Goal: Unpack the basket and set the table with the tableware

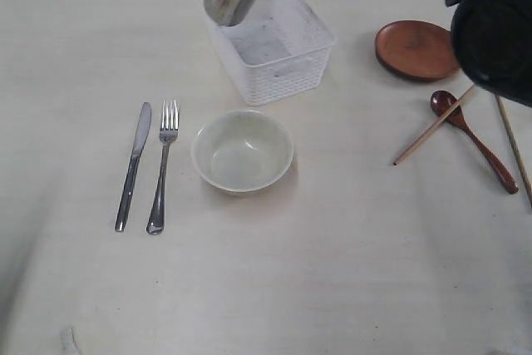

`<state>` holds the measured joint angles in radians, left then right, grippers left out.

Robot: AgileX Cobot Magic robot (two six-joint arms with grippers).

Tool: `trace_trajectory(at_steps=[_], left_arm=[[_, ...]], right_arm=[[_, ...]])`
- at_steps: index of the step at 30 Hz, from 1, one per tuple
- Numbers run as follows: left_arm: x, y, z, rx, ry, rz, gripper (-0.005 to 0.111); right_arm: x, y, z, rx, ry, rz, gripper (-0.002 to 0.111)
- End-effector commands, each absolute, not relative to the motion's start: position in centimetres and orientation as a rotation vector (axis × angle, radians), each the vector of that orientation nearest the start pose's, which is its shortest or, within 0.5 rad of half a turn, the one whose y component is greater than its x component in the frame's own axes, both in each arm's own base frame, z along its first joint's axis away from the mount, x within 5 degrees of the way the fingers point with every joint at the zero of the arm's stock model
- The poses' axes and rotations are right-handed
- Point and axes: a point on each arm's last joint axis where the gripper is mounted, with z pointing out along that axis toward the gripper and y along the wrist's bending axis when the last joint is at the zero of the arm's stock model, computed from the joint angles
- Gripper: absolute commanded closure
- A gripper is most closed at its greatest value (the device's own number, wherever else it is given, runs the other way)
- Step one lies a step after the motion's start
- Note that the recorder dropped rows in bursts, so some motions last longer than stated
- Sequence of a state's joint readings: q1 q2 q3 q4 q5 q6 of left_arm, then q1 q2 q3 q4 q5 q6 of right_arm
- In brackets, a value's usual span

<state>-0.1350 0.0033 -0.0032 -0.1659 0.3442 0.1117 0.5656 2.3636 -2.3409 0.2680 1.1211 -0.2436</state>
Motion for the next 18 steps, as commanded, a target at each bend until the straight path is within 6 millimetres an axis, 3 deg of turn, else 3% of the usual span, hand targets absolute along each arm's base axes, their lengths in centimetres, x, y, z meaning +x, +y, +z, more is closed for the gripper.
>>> trace_trajectory(at_steps=[1, 2, 5, 10, 14, 18], left_arm=[[5.2, -1.3, 18.3, 0.128, 1.821, -0.183, 0.107], [5.2, -1.3, 18.3, 0.128, 1.821, -0.183, 0.107], [5.2, -1.3, 18.3, 0.128, 1.821, -0.183, 0.107], [5.2, -1.3, 18.3, 0.128, 1.821, -0.183, 0.107], [5.2, -1.3, 18.3, 0.128, 1.821, -0.183, 0.107], [5.2, -1.3, 18.3, 0.128, 1.821, -0.183, 0.107]], right_arm=[[40.0, 33.8, 26.6, -1.168, 2.287, 0.233, 0.109], [39.5, 34.5, 26.8, -1.172, 2.255, 0.123, 0.109], [39.3, 34.6, 27.0, -1.127, 2.251, 0.022, 0.109], [37.7, 35.9, 29.7, -1.158, 2.165, 0.297, 0.109], [37.4, 36.1, 29.3, -1.171, 2.187, 0.351, 0.109], [37.1, 36.8, 27.5, -1.234, 2.239, 0.434, 0.109]])
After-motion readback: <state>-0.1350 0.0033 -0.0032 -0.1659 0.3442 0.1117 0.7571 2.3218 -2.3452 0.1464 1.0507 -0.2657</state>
